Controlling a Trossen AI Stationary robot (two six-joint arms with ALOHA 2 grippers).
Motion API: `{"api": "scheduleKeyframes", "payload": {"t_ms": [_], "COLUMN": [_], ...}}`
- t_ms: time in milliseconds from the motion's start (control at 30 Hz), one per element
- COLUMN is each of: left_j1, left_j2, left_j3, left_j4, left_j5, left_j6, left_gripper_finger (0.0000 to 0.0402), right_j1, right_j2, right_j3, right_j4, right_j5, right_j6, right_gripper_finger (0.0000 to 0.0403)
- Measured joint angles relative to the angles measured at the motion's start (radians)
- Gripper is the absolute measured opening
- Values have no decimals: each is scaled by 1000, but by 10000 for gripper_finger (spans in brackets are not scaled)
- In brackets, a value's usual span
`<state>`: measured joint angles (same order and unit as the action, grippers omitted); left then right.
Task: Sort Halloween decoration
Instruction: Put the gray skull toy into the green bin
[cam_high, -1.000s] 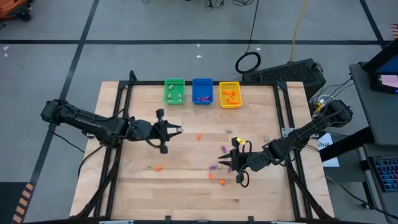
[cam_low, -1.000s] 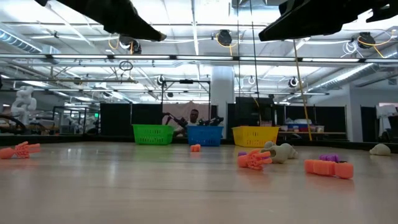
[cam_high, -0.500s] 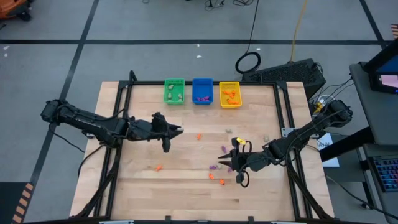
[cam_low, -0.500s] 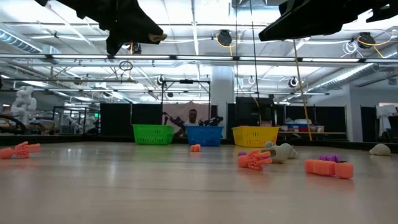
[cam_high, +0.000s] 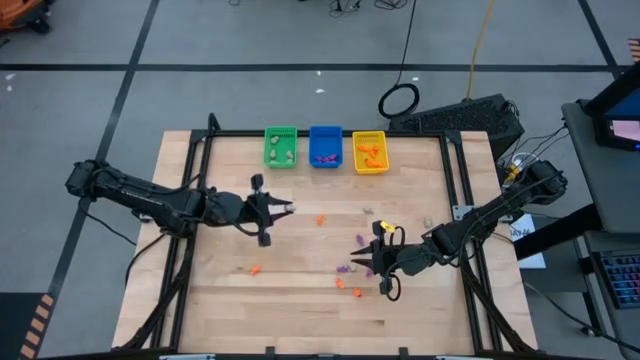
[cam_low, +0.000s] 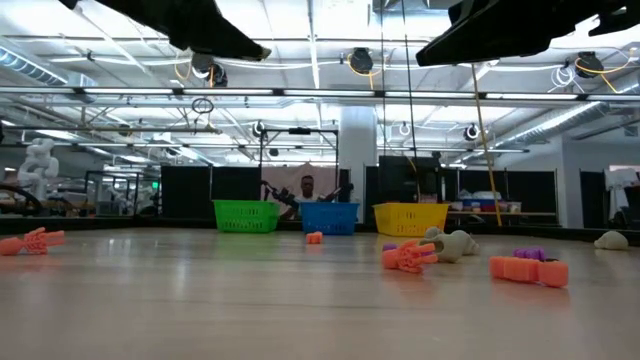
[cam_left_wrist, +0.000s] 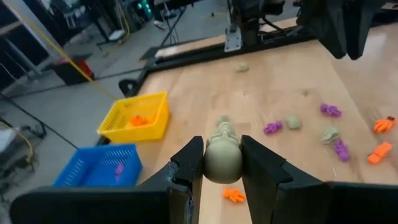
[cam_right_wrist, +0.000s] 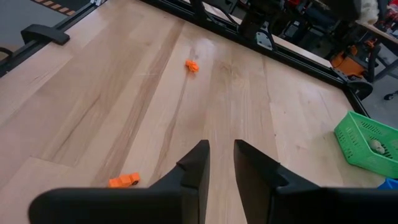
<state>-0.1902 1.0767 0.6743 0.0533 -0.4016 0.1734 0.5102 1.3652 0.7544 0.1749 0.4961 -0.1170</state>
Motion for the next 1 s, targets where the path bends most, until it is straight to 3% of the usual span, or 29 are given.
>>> {"api": "scheduleKeyframes", "payload": {"t_ms": [167, 367, 433, 500, 700, 800, 1000], "left_j1": [3, 95, 166, 250, 521, 623, 733], "left_j2": [0, 0, 0, 0, 20, 54, 166], "left_j3": [0, 0, 0, 0, 0, 0, 0], "left_j4": [42, 53, 52, 47, 11, 11, 31], "left_j5": [-17, -275, -307, -284, -3, 86, 83], "left_j6": [42, 51, 53, 50, -20, -54, -113], "left_gripper_finger": [85, 85, 85, 85, 85, 85, 85], "right_j1": [0, 0, 0, 0, 0, 0, 0], "right_j2": [0, 0, 0, 0, 0, 0, 0], "right_j3": [0, 0, 0, 0, 0, 0, 0], "right_j4": [0, 0, 0, 0, 0, 0, 0], "right_j5": [0, 0, 0, 0, 0, 0, 0], "right_j6": [0, 0, 0, 0, 0, 0, -3], "right_gripper_finger": [59, 59, 59, 59, 59, 59, 59]}}
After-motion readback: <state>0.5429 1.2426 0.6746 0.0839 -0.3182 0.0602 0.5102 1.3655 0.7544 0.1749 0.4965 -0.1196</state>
